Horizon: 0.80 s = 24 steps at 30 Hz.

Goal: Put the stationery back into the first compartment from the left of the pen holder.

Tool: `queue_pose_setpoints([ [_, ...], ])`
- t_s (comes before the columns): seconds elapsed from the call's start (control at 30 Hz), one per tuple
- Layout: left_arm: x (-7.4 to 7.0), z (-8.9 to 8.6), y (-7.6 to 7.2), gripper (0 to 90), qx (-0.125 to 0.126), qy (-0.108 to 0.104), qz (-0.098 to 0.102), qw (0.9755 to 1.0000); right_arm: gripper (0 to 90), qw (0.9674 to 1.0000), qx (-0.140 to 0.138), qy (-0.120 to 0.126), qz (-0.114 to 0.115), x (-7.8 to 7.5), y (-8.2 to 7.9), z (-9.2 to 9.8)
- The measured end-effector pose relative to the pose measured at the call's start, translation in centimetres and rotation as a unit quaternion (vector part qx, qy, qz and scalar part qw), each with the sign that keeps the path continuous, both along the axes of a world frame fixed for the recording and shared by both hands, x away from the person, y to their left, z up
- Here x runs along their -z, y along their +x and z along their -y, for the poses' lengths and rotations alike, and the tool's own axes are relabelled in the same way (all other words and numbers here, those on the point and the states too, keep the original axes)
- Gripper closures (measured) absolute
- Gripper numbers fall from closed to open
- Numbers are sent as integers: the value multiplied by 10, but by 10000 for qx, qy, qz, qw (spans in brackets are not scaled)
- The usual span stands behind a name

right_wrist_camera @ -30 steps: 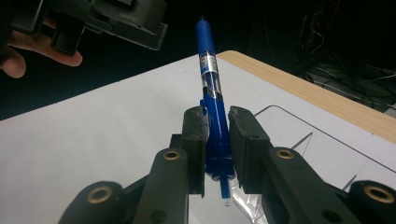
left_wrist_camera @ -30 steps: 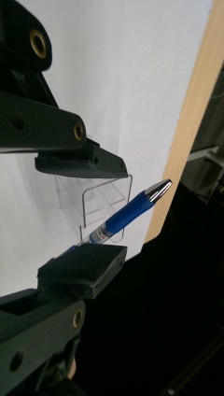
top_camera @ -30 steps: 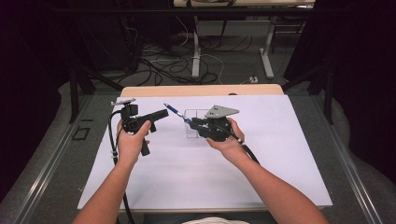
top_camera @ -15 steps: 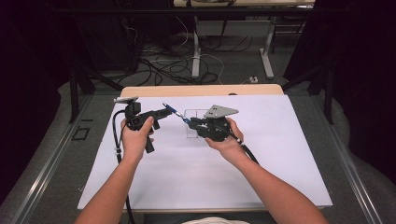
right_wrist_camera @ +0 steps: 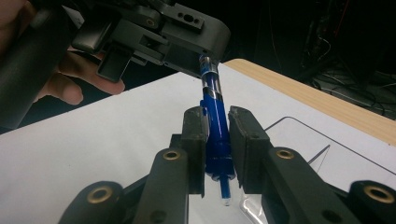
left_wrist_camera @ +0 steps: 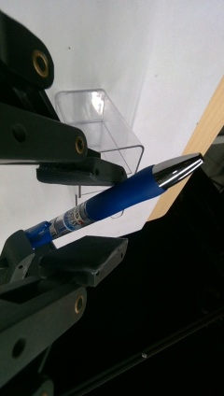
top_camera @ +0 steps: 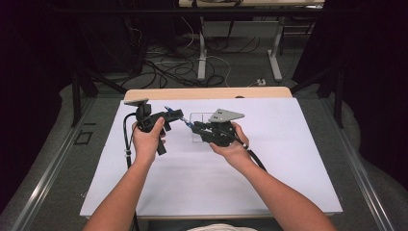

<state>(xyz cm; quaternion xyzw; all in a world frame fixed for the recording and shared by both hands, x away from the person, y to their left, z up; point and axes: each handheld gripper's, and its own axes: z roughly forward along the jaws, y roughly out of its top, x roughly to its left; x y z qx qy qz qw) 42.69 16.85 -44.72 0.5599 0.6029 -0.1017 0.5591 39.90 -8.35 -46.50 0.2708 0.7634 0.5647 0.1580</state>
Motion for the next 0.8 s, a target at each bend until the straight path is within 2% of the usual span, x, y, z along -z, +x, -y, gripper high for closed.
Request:
queue_pose_setpoints([
  [0.07,0,0,0,654,-20,-93,-99,9999,764,10000,-6,0,0,0,0,0],
  [0.17,0,0,0,679,-59,-136,-127,9998,764,10000,-21,-53,-23,0,0,1],
  [0.3,1,-4,1,706,14,-168,-196,9997,764,10000,2,10,32,1,0,-1],
  [0.33,2,-2,1,711,-106,-231,-181,9995,764,10000,3,8,42,1,0,-1],
  [0.4,2,-4,1,719,-16,-299,-256,9992,764,10000,-18,-27,63,1,0,-1],
  [0.53,3,-5,1,728,-13,-344,-287,9990,764,9999,-17,-96,30,1,-1,-2],
  [0.67,3,-6,2,734,-12,-384,-323,9987,764,9999,-25,-88,119,2,-1,-3],
  [0.8,4,-4,2,747,-100,-465,-288,9985,764,9999,-6,-101,112,3,-1,-4],
])
